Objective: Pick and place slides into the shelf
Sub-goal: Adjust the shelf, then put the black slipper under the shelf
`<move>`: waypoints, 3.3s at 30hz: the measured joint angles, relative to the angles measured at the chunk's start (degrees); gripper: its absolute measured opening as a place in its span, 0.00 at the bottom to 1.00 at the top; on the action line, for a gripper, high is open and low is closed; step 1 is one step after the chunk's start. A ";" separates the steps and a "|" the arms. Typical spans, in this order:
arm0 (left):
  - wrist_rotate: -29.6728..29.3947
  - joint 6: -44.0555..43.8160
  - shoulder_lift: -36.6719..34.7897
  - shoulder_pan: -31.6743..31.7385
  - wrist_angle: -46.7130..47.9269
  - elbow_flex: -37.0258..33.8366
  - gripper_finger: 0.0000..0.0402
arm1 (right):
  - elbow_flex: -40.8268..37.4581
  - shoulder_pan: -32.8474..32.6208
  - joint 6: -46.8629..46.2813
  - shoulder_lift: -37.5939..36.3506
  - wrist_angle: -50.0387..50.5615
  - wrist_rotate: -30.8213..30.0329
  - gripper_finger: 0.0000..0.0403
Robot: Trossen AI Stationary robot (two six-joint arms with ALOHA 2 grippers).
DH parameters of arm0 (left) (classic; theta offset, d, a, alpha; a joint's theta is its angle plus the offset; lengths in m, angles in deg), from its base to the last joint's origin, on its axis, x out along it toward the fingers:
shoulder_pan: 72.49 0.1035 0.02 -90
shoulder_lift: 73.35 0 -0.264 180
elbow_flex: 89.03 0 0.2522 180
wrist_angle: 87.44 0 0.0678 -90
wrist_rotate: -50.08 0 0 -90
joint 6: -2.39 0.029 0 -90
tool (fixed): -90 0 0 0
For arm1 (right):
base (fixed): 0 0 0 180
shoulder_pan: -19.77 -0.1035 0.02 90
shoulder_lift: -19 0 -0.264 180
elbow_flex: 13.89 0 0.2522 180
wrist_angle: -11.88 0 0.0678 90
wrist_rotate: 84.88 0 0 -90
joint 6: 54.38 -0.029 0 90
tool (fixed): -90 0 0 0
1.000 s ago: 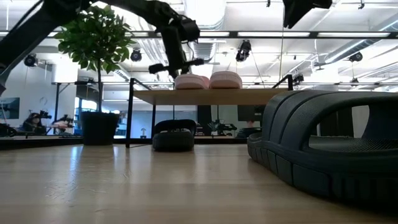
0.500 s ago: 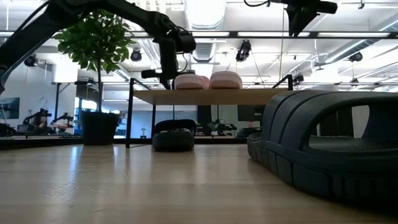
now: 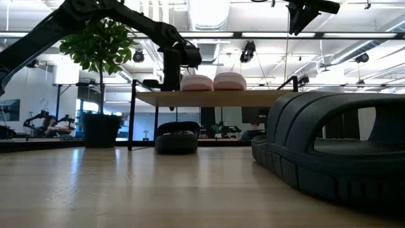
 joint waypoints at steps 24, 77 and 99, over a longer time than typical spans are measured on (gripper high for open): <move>-4.90 -2.38 -9.32 -2.71 2.27 0.91 0.00 | 0.04 0.00 2.49 -0.44 0.30 0.01 0.16; -6.36 -6.63 -27.28 -46.09 -38.25 -43.24 0.00 | -34.86 -24.32 -21.11 -0.74 -39.01 18.94 0.13; -1.43 -3.49 -32.14 -53.00 -37.48 -42.50 0.00 | -37.15 -48.54 -13.79 -2.15 -30.69 24.40 0.13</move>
